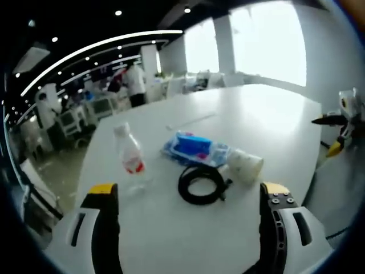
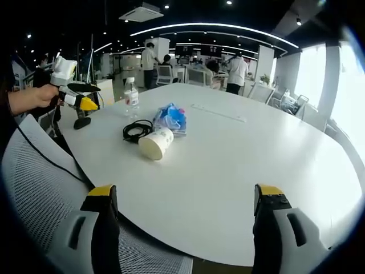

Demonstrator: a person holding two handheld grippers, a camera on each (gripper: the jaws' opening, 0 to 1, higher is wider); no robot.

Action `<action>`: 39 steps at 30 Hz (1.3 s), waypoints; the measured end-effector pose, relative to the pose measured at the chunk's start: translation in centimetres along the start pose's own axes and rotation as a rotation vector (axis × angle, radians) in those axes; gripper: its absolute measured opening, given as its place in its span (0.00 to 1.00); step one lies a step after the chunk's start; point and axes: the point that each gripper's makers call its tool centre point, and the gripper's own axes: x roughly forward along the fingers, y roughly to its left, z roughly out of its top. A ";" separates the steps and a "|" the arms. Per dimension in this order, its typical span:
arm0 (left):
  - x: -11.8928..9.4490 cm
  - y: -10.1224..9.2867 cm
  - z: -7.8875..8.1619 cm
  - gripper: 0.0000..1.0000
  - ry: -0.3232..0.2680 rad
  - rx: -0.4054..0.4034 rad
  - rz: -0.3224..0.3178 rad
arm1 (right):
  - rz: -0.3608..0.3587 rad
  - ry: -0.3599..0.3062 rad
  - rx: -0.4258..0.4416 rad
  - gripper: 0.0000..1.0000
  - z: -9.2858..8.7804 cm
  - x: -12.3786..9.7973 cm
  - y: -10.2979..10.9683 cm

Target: Arrange the tabletop items into an orderly group along one side of the table until the central work area is clear of visible clutter.

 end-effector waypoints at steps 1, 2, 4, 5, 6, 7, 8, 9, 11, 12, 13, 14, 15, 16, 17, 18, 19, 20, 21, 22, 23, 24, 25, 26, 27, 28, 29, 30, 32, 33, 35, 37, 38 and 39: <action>-0.6 -0.3 -0.2 1.00 -0.006 0.001 -0.005 | -0.003 0.000 -0.002 1.00 0.0 0.0 -0.1; -1.2 -0.7 -0.4 1.00 -0.013 0.002 -0.010 | -0.001 -0.001 -0.003 1.00 0.0 0.0 0.0; -1.9 -1.3 -0.8 1.00 -0.011 0.007 -0.021 | -0.001 -0.001 -0.007 1.00 0.0 -0.1 0.0; -2.1 -1.5 -0.9 1.00 -0.007 0.009 -0.024 | 0.001 0.000 -0.007 1.00 0.0 -0.1 0.0; -2.3 -1.7 -1.1 1.00 -0.003 0.009 -0.025 | 0.001 0.002 -0.009 1.00 0.0 -0.1 0.0; -2.7 -2.0 -1.3 1.00 0.000 0.008 -0.028 | 0.000 0.000 -0.010 1.00 0.0 -0.1 0.0; -2.9 -2.2 -1.3 1.00 -0.005 0.004 -0.030 | 0.001 0.000 -0.010 1.00 0.0 -0.1 0.0; -3.1 -2.4 -1.2 1.00 -0.027 -0.020 -0.022 | 0.002 0.001 -0.010 1.00 0.0 -0.1 0.0; -3.4 -2.7 -1.3 1.00 -0.034 -0.029 -0.012 | 0.002 0.005 -0.015 1.00 -0.1 -0.1 0.1; -3.5 -2.8 -1.3 1.00 -0.043 -0.031 -0.001 | 0.003 0.004 -0.015 1.00 -0.1 -0.1 0.1; -3.5 -3.0 -1.3 1.00 -0.050 -0.030 -0.001 | 0.003 0.004 -0.015 1.00 -0.1 -0.1 0.1; -3.5 -3.3 -1.4 1.00 -0.054 -0.033 -0.007 | 0.003 0.004 -0.016 1.00 -0.1 -0.1 0.1; -3.3 -3.4 -1.6 1.00 -0.049 -0.036 -0.007 | 0.004 0.005 -0.016 1.00 -0.1 -0.1 0.1; -3.1 -3.6 -2.0 1.00 -0.029 -0.029 -0.005 | 0.004 0.005 -0.017 1.00 -0.1 -0.1 0.1; -3.1 -3.6 -2.4 1.00 -0.003 -0.018 -0.006 | 0.003 0.003 -0.016 1.00 -0.1 -0.1 0.0; -3.2 -3.6 -2.5 1.00 0.012 -0.011 -0.001 | 0.003 0.002 -0.014 1.00 -0.1 -0.2 0.0; -3.3 -3.6 -2.3 1.00 0.003 -0.008 -0.002 | 0.003 0.003 -0.014 1.00 -0.1 -0.2 0.0; -3.7 -3.8 -1.9 1.00 -0.011 -0.019 -0.004 | 0.005 0.002 -0.014 1.00 -0.1 -0.2 0.0; -3.8 -4.1 -1.6 1.00 -0.030 -0.039 -0.010 | 0.005 0.002 -0.015 1.00 -0.1 -0.2 0.0; -4.0 -4.4 -1.5 1.00 -0.034 -0.043 -0.016 | 0.005 0.000 -0.014 1.00 -0.1 -0.2 0.0; -4.2 -4.7 -1.6 1.00 -0.037 -0.041 -0.015 | 0.006 0.001 -0.014 1.00 -0.1 -0.2 0.0; -4.1 -5.2 -1.7 1.00 -0.032 -0.040 -0.019 | 0.006 0.002 -0.014 1.00 -0.1 -0.2 0.0; -4.2 -5.4 -1.8 1.00 -0.029 -0.038 -0.018 | 0.006 0.001 -0.013 1.00 -0.1 -0.2 0.0; -4.3 -5.6 -2.0 1.00 -0.028 -0.026 -0.015 | 0.005 0.001 -0.012 1.00 -0.1 -0.2 -0.1; -4.3 -5.5 -2.0 1.00 -0.024 -0.021 -0.015 | 0.005 0.002 -0.012 1.00 -0.1 -0.2 -0.1; -4.2 -5.4 -1.9 1.00 -0.026 -0.022 -0.014 | 0.006 0.003 -0.012 1.00 -0.2 -0.2 -0.1; -4.1 -5.3 -1.8 1.00 -0.038 -0.031 -0.016 | 0.005 0.006 -0.014 1.00 -0.2 -0.2 -0.1; -4.1 -5.4 -1.6 1.00 -0.052 -0.049 -0.024 | 0.004 0.006 -0.015 1.00 -0.2 -0.2 -0.2; -4.0 -5.5 -1.8 1.00 -0.050 -0.047 -0.031 | 0.003 0.008 -0.012 1.00 -0.2 -0.2 -0.3; -3.9 -5.5 -1.8 1.00 -0.048 -0.039 -0.032 | 0.002 0.008 -0.013 1.00 -0.2 -0.2 -0.3; -3.8 -5.7 -2.1 1.00 -0.034 -0.007 -0.035 | 0.001 0.011 -0.013 1.00 -0.3 -0.2 -0.3; -3.8 -6.1 -1.9 1.00 -0.036 0.009 -0.045 | -0.002 0.014 -0.016 1.00 -0.3 -0.2 -0.4; -3.8 -6.1 -1.9 1.00 -0.038 0.013 -0.045 | -0.003 0.016 -0.017 1.00 -0.4 -0.2 -0.4; -3.8 -6.1 -1.9 1.00 -0.038 0.019 -0.043 | -0.003 0.017 -0.015 1.00 -0.4 -0.2 -0.4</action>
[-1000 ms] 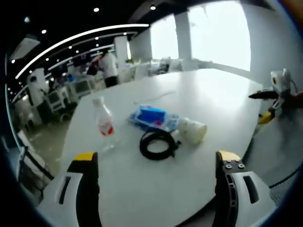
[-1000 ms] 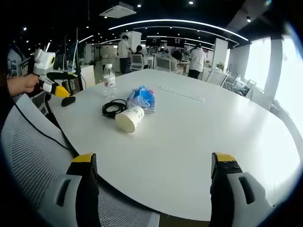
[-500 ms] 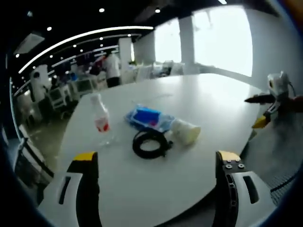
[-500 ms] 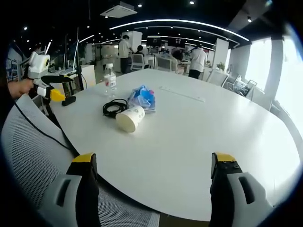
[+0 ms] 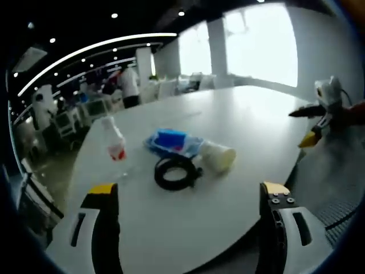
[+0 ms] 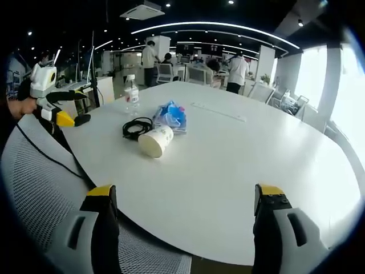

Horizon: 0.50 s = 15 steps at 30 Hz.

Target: Arrange the tabletop items into an orderly group along one side of the table until the central work area is clear of visible clutter.

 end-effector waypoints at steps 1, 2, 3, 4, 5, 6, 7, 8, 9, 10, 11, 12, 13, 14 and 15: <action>0.0 0.0 0.0 1.00 0.001 0.003 0.001 | 0.000 0.000 0.000 1.00 0.0 0.0 0.0; 0.0 0.0 -0.1 1.00 0.004 0.009 0.000 | -0.001 0.004 -0.001 1.00 -0.1 0.0 0.0; 0.0 0.0 -0.1 1.00 0.006 0.008 -0.001 | 0.000 0.008 0.001 1.00 -0.2 0.0 0.0; 0.0 0.0 -0.2 1.00 0.007 0.006 -0.001 | -0.001 0.011 0.002 1.00 -0.2 0.0 0.0; 0.0 0.1 -0.1 1.00 0.004 0.001 0.002 | -0.002 0.011 0.002 1.00 -0.2 0.0 -0.1; 0.0 0.1 -0.1 1.00 -0.001 -0.004 0.002 | -0.003 0.014 0.001 1.00 -0.3 0.0 -0.1; 0.0 0.1 0.0 1.00 -0.003 -0.006 0.001 | -0.001 0.020 -0.002 1.00 -0.4 0.0 0.0; 0.0 0.0 0.0 1.00 0.001 0.006 -0.003 | -0.001 0.032 -0.006 1.00 -0.5 0.0 0.0; 0.0 -0.2 -0.1 1.00 0.005 0.017 -0.006 | 0.001 0.035 -0.010 1.00 -0.5 0.0 0.0; 0.0 -0.2 -0.1 1.00 0.005 0.023 -0.007 | 0.001 0.040 -0.013 1.00 -0.6 0.0 0.0; -0.1 -0.2 0.1 1.00 -0.001 0.030 -0.006 | 0.003 0.060 -0.021 1.00 -0.7 0.0 0.0; -0.1 -0.1 0.2 1.00 -0.011 0.034 -0.003 | 0.003 0.067 -0.031 1.00 -0.7 0.1 0.0; -0.2 0.0 0.3 1.00 -0.017 0.033 -0.001 | -0.003 0.091 -0.055 1.00 -0.8 0.0 -0.2; -0.1 0.0 0.3 1.00 -0.015 0.031 0.001 | -0.009 0.092 -0.069 1.00 -0.6 0.1 -0.4; -0.1 0.1 0.2 1.00 -0.012 0.030 0.002 | -0.010 0.091 -0.070 0.99 -0.3 0.2 -0.5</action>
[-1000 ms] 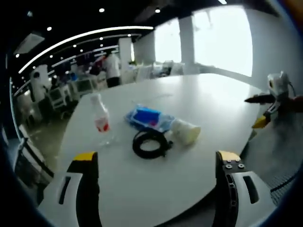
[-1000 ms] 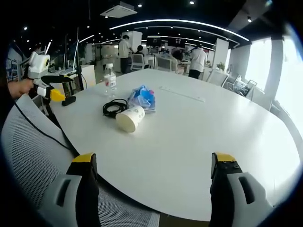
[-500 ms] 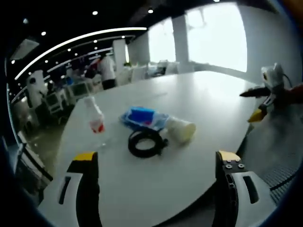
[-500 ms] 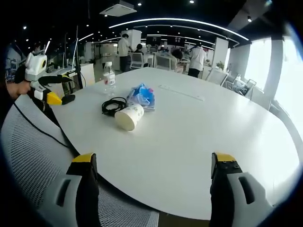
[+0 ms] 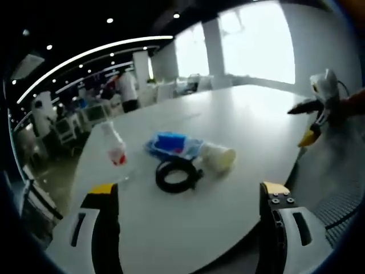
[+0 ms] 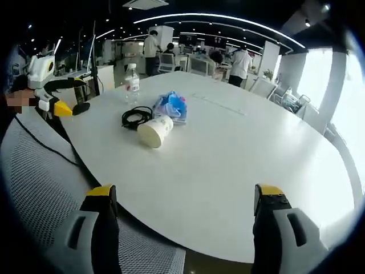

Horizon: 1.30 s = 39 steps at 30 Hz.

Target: Arrange the tabletop items into an orderly group along one side of the table until the central work area is clear of visible clutter.

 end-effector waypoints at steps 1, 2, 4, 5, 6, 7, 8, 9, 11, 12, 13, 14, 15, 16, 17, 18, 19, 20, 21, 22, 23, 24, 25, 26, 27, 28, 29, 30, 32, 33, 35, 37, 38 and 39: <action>0.0 0.1 0.0 1.00 0.002 0.000 0.002 | 0.002 0.011 0.000 0.99 0.3 0.1 -0.2; 0.0 0.1 0.0 1.00 0.002 0.000 0.004 | 0.006 0.014 -0.002 0.99 0.6 0.1 -0.3; 0.0 0.1 0.1 1.00 -0.004 -0.001 0.007 | 0.015 0.017 -0.017 0.97 1.6 0.3 -0.4; 0.0 0.1 0.0 1.00 -0.001 0.000 0.005 | 0.027 0.015 -0.023 0.96 2.2 0.4 -0.3; 0.0 0.0 0.0 1.00 0.000 0.004 0.005 | 0.031 0.016 -0.036 0.95 2.8 0.5 -0.3; 0.0 0.0 0.1 1.00 -0.004 0.008 0.003 | 0.034 0.011 -0.046 0.95 3.4 0.6 -0.3; 0.0 0.0 0.1 1.00 -0.006 0.009 0.003 | 0.039 0.006 -0.054 0.94 3.9 0.7 -0.3; 0.0 0.0 0.2 1.00 -0.007 0.009 0.004 | 0.050 0.005 -0.057 0.94 4.4 0.8 -0.2; 0.0 0.0 0.2 1.00 -0.009 0.001 0.001 | 0.064 0.003 -0.063 0.93 5.7 1.2 -0.2; 0.0 0.0 0.1 1.00 -0.008 -0.001 0.001 | 0.070 0.000 -0.068 0.93 6.2 1.3 -0.2; 0.0 0.0 0.1 1.00 -0.008 0.001 0.001 | 0.072 0.002 -0.073 0.92 6.7 1.4 -0.3; 0.0 0.0 0.2 1.00 -0.010 0.003 0.000 | 0.075 -0.003 -0.080 0.92 7.2 1.5 -0.3; 0.0 -0.1 0.2 1.00 -0.012 0.002 -0.002 | 0.076 -0.007 -0.086 0.90 7.6 1.6 -0.4; 0.0 -0.2 0.2 1.00 -0.014 0.000 -0.007 | 0.076 -0.009 -0.089 0.89 8.3 1.7 -0.6; 0.0 -0.2 0.2 1.00 -0.014 -0.002 -0.010 | 0.077 -0.011 -0.088 0.88 8.6 1.8 -0.7; 0.0 -0.2 0.1 1.00 -0.010 -0.004 -0.011 | 0.081 -0.016 -0.085 0.88 9.0 1.8 -0.8; 0.0 -0.2 0.1 1.00 -0.007 0.000 -0.010 | 0.086 -0.017 -0.075 0.88 9.6 1.9 -0.9; 0.0 -0.2 0.1 1.00 -0.006 0.001 -0.009 | 0.086 -0.017 -0.073 0.88 9.7 2.0 -0.9; 0.0 -0.3 0.1 1.00 -0.007 0.004 -0.013 | 0.090 -0.018 -0.073 0.88 10.2 2.1 -1.1; 0.0 -0.4 0.1 1.00 -0.008 0.005 -0.016 | 0.090 -0.021 -0.075 0.88 10.4 2.2 -1.1; 0.0 -0.3 0.1 1.00 -0.007 0.008 -0.014 | 0.091 -0.025 -0.079 0.88 10.6 2.2 -1.2; 0.0 -0.3 0.1 1.00 -0.006 0.011 -0.013 | 0.086 -0.039 -0.095 0.87 11.2 2.4 -1.3; 0.0 -0.2 0.1 1.00 -0.008 0.018 -0.010 | 0.083 -0.040 -0.106 0.87 11.4 2.5 -1.4; 0.0 -0.3 0.1 1.00 -0.009 0.018 -0.011 | 0.082 -0.043 -0.109 0.87 11.6 2.6 -1.4; 0.0 -0.3 0.1 1.00 -0.011 0.018 -0.013 | 0.087 -0.042 -0.112 0.87 11.7 2.7 -1.4; 0.0 -0.3 0.1 1.00 -0.010 0.019 -0.013 | 0.088 -0.042 -0.113 0.87 11.8 2.8 -1.3; 0.0 -0.4 0.1 1.00 -0.008 0.023 -0.014 | 0.089 -0.045 -0.117 0.87 11.9 3.0 -1.3; -0.1 -0.4 0.1 1.00 -0.009 0.030 -0.014 | 0.090 -0.045 -0.124 0.87 11.9 3.2 -1.2; -0.1 -0.3 0.1 1.00 -0.010 0.037 -0.013 | 0.092 -0.047 -0.137 0.86 12.0 3.5 -1.2; -0.1 -0.3 0.1 1.00 -0.012 0.039 -0.012 | 0.091 -0.057 -0.144 0.86 12.2 3.8 -1.2; -0.1 -0.2 0.1 1.00 -0.016 0.038 -0.009 | 0.087 -0.054 -0.146 0.86 12.2 4.3 -1.3; -0.1 -0.1 0.1 1.00 -0.016 0.035 -0.006 | 0.086 -0.058 -0.158 0.86 12.5 4.9 -1.3; -0.1 -0.1 0.1 1.00 -0.014 0.037 -0.003 | 0.088 -0.058 -0.162 0.86 12.6 5.1 -1.3; -0.1 0.0 0.1 1.00 -0.012 0.038 -0.001 | 0.098 -0.058 -0.170 0.86 13.0 5.4 -1.1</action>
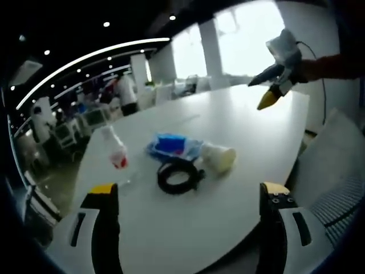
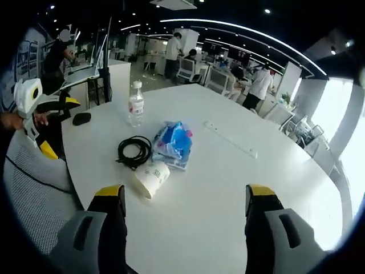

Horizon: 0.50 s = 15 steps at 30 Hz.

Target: Arrange the tabletop items into an orderly group along one side of the table until the central work area is clear of visible clutter.

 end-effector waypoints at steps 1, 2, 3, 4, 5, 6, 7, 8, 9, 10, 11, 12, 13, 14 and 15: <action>0.0 0.0 0.0 1.00 0.000 0.000 0.001 | 0.002 -0.010 -0.003 0.86 0.5 0.2 -0.1; 0.0 0.0 0.0 1.00 -0.001 -0.002 0.001 | 0.006 -0.016 -0.007 0.86 0.8 0.4 -0.1; 0.0 0.0 0.0 1.00 -0.001 -0.003 0.002 | 0.012 -0.017 -0.008 0.86 1.0 0.6 0.0; 0.0 0.1 0.0 1.00 0.001 -0.005 0.002 | 0.015 -0.020 -0.006 0.86 1.3 0.8 0.0; 0.0 0.1 0.0 1.00 0.001 -0.006 0.001 | 0.016 -0.022 -0.007 0.85 1.4 0.9 0.0; 0.0 0.0 0.0 1.00 -0.001 -0.008 -0.002 | 0.024 -0.025 -0.014 0.85 1.7 1.3 0.1; 0.0 0.0 0.0 1.00 -0.002 -0.005 -0.002 | 0.027 -0.024 -0.018 0.85 1.8 1.5 0.2; 0.0 0.0 0.0 1.00 -0.004 0.001 -0.001 | 0.028 -0.024 -0.023 0.85 2.0 1.7 0.2; 0.0 0.0 0.0 1.00 -0.002 0.006 0.000 | 0.029 -0.024 -0.028 0.84 2.1 2.0 0.2; 0.0 0.0 0.0 1.00 -0.001 0.006 0.000 | 0.033 -0.024 -0.032 0.84 2.3 2.1 0.3; 0.0 0.0 0.0 1.00 -0.003 0.006 0.001 | 0.033 -0.027 -0.034 0.83 2.5 2.2 0.2; 0.0 0.1 0.1 1.00 -0.009 0.003 -0.001 | 0.034 -0.033 -0.034 0.82 2.7 2.4 0.1; 0.0 0.0 0.1 1.00 -0.010 0.002 -0.001 | 0.035 -0.034 -0.030 0.82 2.9 2.7 0.1; 0.0 0.0 0.1 1.00 -0.011 0.003 -0.001 | 0.036 -0.037 -0.027 0.81 3.1 2.8 0.0; 0.0 -0.1 0.1 1.00 -0.010 0.006 -0.004 | 0.037 -0.042 -0.025 0.80 3.2 3.1 -0.1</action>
